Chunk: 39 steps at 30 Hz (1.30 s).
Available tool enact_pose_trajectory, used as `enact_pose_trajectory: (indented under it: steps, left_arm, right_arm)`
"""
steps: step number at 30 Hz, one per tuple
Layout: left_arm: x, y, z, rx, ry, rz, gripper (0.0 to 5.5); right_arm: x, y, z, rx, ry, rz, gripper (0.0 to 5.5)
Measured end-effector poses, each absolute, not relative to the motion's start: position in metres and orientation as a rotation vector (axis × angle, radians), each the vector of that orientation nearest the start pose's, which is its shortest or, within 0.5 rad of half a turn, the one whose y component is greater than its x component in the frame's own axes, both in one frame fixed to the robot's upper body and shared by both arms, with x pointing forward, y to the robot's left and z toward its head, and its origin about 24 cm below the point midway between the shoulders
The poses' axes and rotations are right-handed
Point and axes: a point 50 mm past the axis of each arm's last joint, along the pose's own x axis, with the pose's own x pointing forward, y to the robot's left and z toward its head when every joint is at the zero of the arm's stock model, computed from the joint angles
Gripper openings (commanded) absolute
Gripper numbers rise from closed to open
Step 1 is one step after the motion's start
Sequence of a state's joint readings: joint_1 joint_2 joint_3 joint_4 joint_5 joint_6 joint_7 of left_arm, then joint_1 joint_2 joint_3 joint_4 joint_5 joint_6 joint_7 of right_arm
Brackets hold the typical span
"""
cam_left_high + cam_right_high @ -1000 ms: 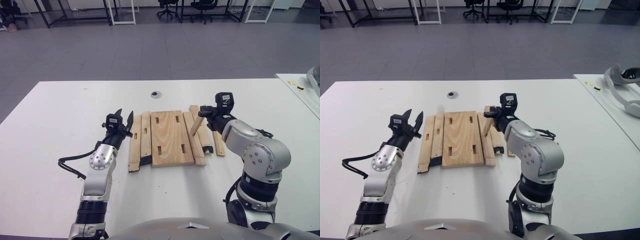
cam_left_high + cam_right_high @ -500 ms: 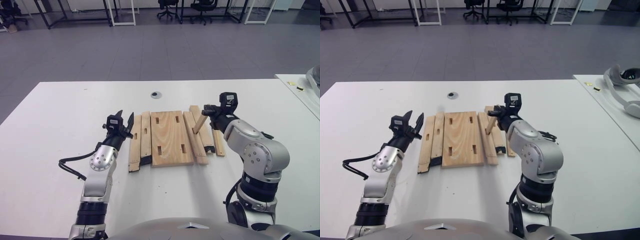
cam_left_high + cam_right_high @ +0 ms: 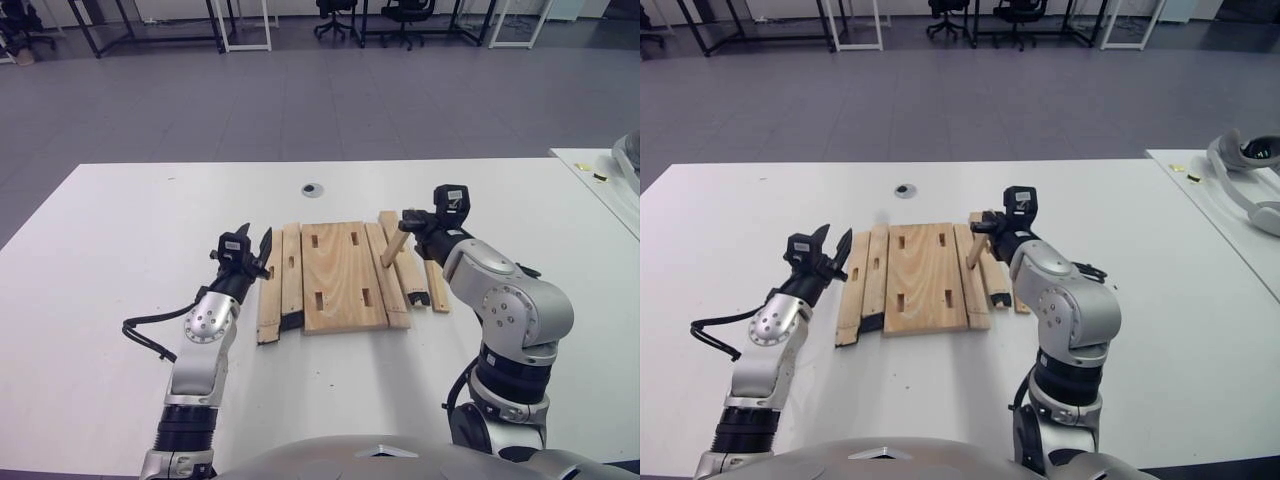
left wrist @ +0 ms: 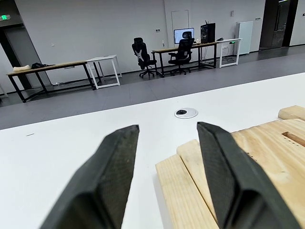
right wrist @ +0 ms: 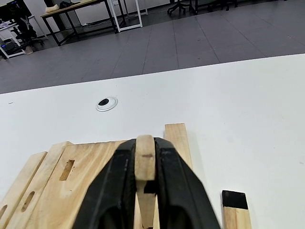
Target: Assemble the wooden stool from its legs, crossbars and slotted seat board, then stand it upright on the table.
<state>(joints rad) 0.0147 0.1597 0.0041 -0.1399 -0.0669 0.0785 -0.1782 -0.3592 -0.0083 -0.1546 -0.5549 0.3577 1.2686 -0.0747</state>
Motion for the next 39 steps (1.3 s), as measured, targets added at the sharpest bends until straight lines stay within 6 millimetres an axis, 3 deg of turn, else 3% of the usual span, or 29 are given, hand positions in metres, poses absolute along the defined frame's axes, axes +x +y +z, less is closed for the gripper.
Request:
enact_pose_trajectory:
  steps: [39]
  left_arm:
    - [0.2498,0.1681,0.0652,0.097,-0.037,-0.18,2.22]
  right_arm:
    - [0.2657,-0.13,0.1333,0.175,0.349,0.182,0.42]
